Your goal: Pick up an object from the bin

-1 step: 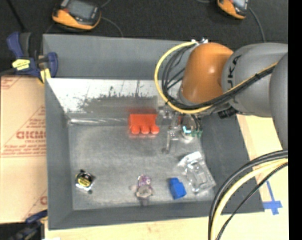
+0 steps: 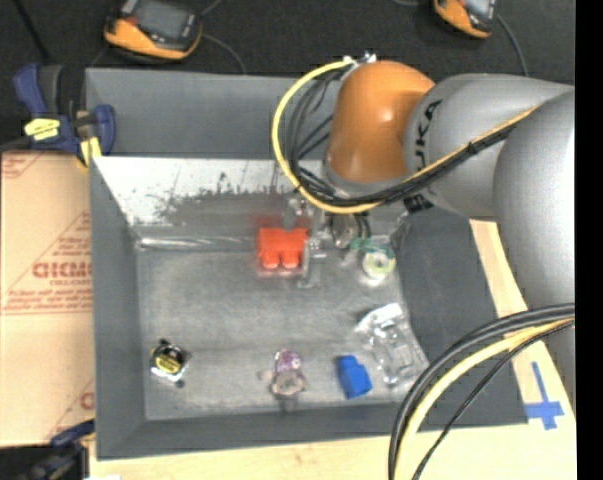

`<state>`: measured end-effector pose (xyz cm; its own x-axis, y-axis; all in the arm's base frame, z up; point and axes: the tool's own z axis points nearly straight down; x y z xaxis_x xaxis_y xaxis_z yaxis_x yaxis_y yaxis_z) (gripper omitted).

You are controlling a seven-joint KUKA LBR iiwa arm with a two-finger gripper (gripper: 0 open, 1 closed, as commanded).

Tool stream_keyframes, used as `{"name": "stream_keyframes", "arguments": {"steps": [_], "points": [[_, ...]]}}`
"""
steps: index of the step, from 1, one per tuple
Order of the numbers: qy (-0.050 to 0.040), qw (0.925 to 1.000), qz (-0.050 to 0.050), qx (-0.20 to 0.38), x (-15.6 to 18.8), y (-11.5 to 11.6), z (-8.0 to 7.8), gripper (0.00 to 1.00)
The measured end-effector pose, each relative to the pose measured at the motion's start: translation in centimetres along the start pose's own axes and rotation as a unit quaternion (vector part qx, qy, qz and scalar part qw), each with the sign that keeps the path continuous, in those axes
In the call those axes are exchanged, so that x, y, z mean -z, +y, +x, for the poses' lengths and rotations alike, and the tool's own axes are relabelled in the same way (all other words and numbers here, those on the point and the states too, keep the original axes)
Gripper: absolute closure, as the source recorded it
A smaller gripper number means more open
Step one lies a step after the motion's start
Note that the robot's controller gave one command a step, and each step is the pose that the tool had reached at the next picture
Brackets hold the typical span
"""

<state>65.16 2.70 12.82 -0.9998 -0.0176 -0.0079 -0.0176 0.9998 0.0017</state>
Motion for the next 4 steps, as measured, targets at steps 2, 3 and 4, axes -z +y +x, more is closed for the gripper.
{"name": "stream_keyframes", "arguments": {"steps": [2,3,4], "points": [[0.0035,0.9794,0.002,0.202,1.9,-13.6,0.5,0.00],[0.0002,0.9824,0.000,0.187,-5.9,-12.7,0.7,0.00],[-0.0036,0.9825,0.001,0.186,-5.3,-12.8,0.4,1.00]]}}
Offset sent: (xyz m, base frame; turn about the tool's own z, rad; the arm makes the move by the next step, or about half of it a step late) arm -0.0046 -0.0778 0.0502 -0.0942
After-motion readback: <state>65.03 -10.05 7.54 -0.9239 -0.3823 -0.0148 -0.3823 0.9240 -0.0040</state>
